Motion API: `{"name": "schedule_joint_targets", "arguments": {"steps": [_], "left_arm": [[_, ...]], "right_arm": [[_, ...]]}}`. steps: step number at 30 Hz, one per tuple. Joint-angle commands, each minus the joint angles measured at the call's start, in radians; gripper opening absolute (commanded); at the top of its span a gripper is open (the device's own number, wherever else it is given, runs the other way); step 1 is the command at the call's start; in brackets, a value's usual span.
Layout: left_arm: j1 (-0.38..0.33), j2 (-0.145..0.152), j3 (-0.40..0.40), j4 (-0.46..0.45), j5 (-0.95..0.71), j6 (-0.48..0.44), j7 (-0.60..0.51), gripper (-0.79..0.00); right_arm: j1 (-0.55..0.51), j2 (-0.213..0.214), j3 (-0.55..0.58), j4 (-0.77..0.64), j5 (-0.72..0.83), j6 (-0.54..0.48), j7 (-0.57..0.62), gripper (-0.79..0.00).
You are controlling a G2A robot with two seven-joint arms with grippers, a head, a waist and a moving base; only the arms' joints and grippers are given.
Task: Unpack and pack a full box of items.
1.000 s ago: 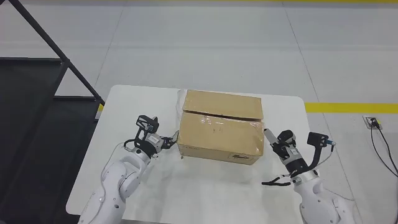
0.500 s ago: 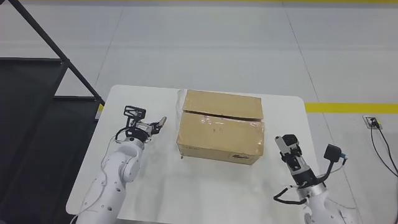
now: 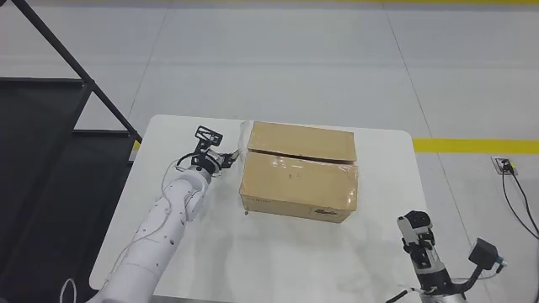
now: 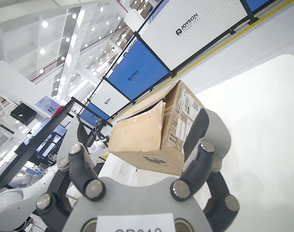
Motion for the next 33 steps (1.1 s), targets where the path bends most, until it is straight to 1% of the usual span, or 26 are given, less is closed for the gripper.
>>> {"name": "schedule_joint_targets", "arguments": {"steps": [1, 7, 11, 15, 16, 18, 21, 29, 33], "left_arm": [[-0.021, -0.010, 0.022, 0.046, 0.017, -0.003, 0.026, 0.000], [-0.070, -0.041, 0.048, 0.130, -0.009, 0.011, 0.077, 0.000], [-0.090, -0.063, 0.062, 0.168, -0.024, 0.067, 0.129, 0.000], [-0.101, -0.078, 0.056, 0.202, -0.066, 0.093, 0.192, 0.000], [-0.104, -0.080, 0.053, 0.211, -0.072, 0.107, 0.211, 0.000], [-0.101, -0.083, 0.056, 0.224, -0.054, 0.172, 0.273, 0.000], [-0.092, -0.089, 0.040, 0.234, -0.092, 0.203, 0.325, 0.000], [-0.077, -0.086, 0.001, 0.257, -0.147, 0.221, 0.401, 0.000], [-0.064, -0.078, 0.000, 0.265, -0.125, 0.210, 0.404, 0.000]], "right_arm": [[-0.010, 0.000, 0.001, -0.007, -0.002, 0.001, -0.008, 0.000], [-0.024, -0.002, -0.002, -0.022, -0.017, 0.021, -0.024, 0.000], [-0.030, -0.003, -0.005, -0.032, -0.023, 0.034, -0.030, 0.000], [-0.032, -0.003, -0.005, -0.039, -0.025, 0.041, -0.031, 0.000], [-0.033, -0.003, -0.005, -0.041, -0.026, 0.043, -0.030, 0.000], [-0.032, -0.003, -0.008, -0.043, -0.026, 0.052, -0.021, 0.000], [-0.020, -0.003, -0.009, -0.037, -0.017, 0.063, -0.005, 0.000], [0.017, -0.002, -0.018, -0.030, -0.003, 0.075, 0.036, 0.000], [0.026, -0.001, -0.020, -0.027, 0.000, 0.077, 0.046, 0.000]]}}
